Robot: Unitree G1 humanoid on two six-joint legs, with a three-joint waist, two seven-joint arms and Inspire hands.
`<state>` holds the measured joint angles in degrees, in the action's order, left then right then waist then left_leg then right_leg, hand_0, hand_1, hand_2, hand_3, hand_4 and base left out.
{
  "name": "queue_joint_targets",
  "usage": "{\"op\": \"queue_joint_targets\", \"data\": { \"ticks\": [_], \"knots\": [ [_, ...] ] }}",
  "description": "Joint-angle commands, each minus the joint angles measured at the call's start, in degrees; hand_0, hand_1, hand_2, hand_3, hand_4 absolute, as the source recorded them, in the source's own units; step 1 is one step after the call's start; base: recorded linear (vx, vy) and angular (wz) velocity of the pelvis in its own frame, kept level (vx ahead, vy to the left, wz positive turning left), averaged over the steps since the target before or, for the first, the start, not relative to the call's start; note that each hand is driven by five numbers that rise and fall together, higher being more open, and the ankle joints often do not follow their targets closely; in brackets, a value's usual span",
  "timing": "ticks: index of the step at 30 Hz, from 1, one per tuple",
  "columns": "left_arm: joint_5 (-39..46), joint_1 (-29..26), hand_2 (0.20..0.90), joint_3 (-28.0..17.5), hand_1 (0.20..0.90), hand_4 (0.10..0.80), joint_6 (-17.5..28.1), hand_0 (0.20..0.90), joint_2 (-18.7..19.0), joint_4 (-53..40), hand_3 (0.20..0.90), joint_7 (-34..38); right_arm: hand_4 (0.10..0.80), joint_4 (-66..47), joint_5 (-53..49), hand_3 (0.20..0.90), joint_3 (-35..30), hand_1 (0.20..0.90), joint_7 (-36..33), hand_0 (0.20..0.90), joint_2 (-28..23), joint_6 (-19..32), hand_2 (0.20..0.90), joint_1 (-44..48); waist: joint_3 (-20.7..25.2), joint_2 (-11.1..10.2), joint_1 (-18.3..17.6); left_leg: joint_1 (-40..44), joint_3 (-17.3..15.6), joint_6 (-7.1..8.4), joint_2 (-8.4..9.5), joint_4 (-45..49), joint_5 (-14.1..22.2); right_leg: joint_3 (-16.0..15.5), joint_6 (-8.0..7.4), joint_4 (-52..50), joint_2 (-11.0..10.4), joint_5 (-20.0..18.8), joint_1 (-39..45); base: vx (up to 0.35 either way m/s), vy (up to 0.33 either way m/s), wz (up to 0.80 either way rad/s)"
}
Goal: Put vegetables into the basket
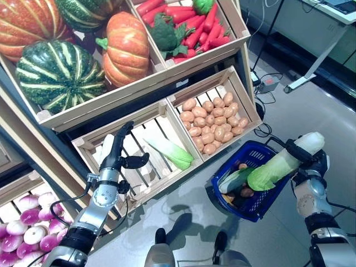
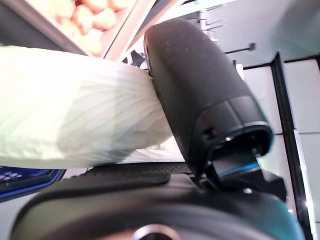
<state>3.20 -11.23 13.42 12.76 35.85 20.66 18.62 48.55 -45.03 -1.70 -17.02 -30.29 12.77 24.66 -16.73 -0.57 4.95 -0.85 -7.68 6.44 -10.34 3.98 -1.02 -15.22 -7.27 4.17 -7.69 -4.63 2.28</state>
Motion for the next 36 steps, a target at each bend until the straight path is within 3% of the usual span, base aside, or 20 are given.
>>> {"op": "queue_joint_targets", "data": {
  "ticks": [1, 2, 5, 7, 12, 18, 19, 25, 30, 36],
  "knots": [
    [3.02, -8.43, 0.9, 1.22, 0.9, 0.8, 4.68, 0.9, 4.43, -4.48, 0.9, 3.94, 0.4, 0.37, 3.47, 0.3, -0.45, 0.3, -3.9, 0.3, -8.81, 5.83, 0.3, 8.66, 1.52, 0.26, 1.85, -14.54, 5.01, 4.34, -5.22, 17.21, 3.48, 0.06, -3.8, -19.01, -10.2, 9.7, -3.5, -0.158, -0.028, 0.12],
    [3.58, -9.09, 0.9, 1.45, 0.9, 0.8, 4.71, 0.9, 5.15, -4.8, 0.9, 4.82, 0.4, 0.75, 3.01, 0.3, -0.03, 0.3, -3.82, 0.3, -9.45, 5.93, 0.3, 9.56, 0.04, 0.49, 1.51, -16.82, 5.44, 4.47, -6.09, 21.03, 5.16, 1.07, -3.57, -22.9, -10.97, 11.17, -5.69, -0.154, -0.008, 0.19],
    [3.37, -10.3, 0.9, 2.06, 0.9, 0.8, 5.39, 0.9, 5.62, -4.47, 0.9, 6.83, 0.4, 1.57, 3.75, 0.3, 0.63, 0.3, -2.73, 0.3, -10.45, 5.67, 0.3, 11.46, -1.77, 0.99, 1.05, -21.05, 6.24, 4.44, -6.55, 27.5, 8.27, 3.13, -3.3, -30.31, -12.36, 13.45, -10.94, -0.083, 0.024, 0.13],
    [3.21, -11.84, 0.9, 2.42, 0.9, 0.8, 5.87, 0.9, 6.01, -4.53, 0.9, 8.55, 0.4, 2.41, 3.77, 0.3, 1.43, 0.3, -2.34, 0.3, -11.74, 5.07, 0.3, 13.53, -3.64, 1.26, 0.68, -25.04, 7.19, 4.51, -6.38, 33.64, 11.49, 5.29, -2.97, -37.14, -13.36, 15.75, -16.25, -0.106, 0.042, 0.1],
    [2.93, -15.22, 0.9, 3.67, 0.9, 0.8, 6.88, 0.9, 5.42, -3.92, 0.9, 10.98, 0.4, 6.46, 3.62, 0.3, 2.53, 0.3, -0.46, 0.3, -12.82, 3.88, 0.3, 17.56, -5.68, 2.11, 0.33, -30.81, 8.94, 4.51, -5.34, 40.61, 15.68, 7.96, -3.1, -46.72, -15.4, 18.53, -25.67, -0.081, 0.046, 0.01],
    [2.25, -19.51, 0.9, 5.22, 0.9, 0.8, 8.31, 0.9, 5.94, -4.5, 0.9, 14.13, 0.4, 11.2, 2.11, 0.3, 3.09, 0.3, -0.85, 0.3, -14.04, 3.23, 0.3, 21.91, -7.26, 2.9, 0.09, -38.25, 10.33, 3.86, -4.1, 48.49, 19.12, 11.2, -2.69, -56.95, -17.91, 20.54, -37.15, -0.076, 0.044, 0.04],
    [2.02, -19.99, 0.9, 5.31, 0.9, 0.8, 8.53, 0.9, 6.01, -4.41, 0.9, 14.52, 0.8, 11.56, 2.45, 0.9, 2.93, 0.9, -2.88, 0.9, -14.08, 3.59, 0.9, 22.4, -7.36, 3.06, 0.0, -39.04, 10.52, 3.76, -4.06, 49.54, 19.76, 11.58, -2.59, -57.95, -18.08, 20.88, -38.3, -0.055, 0.021, 0.02],
    [-1.87, -23.59, 0.9, 6.29, 0.9, 0.8, 8.53, 0.9, 7.77, -2.16, 0.9, 17.84, 0.8, 16.19, -1.39, 0.9, 3.41, 0.9, 3.12, 0.9, -15.06, 2.26, 0.9, 26.25, -7.54, 3.9, -0.27, -43.57, 11.75, 3.61, -3.75, 57.84, 25.19, 13.35, -2.33, -65.42, -18.65, 24.8, -44.92, 0.007, 0.021, 0.07],
    [-5.18, -26.43, 0.9, 7.0, 0.9, 0.8, 6.38, 0.9, 10.25, 0.22, 0.9, 19.92, 0.8, 17.26, -2.5, 0.9, 5.76, 0.9, 5.92, 0.9, -15.35, 0.72, 0.9, 27.96, -6.71, 3.84, -0.66, -45.28, 11.82, 3.49, -3.9, 59.59, 25.74, 13.82, -2.07, -67.42, -18.34, 25.55, -47.48, -0.001, 0.038, -0.05],
    [-11.27, -36.93, 0.9, 10.75, 0.9, 0.8, 2.27, 0.9, 16.53, 10.5, 0.9, 20.59, 0.8, 19.05, -3.25, 0.9, 9.64, 0.9, 9.53, 0.9, -15.79, -1.29, 0.9, 30.78, -5.25, 3.8, -2.38, -46.37, 11.02, 3.64, -4.85, 60.17, 25.31, 14.3, -2.12, -68.4, -17.71, 25.73, -49.11, 0.016, 0.051, -0.06]
  ]
}}
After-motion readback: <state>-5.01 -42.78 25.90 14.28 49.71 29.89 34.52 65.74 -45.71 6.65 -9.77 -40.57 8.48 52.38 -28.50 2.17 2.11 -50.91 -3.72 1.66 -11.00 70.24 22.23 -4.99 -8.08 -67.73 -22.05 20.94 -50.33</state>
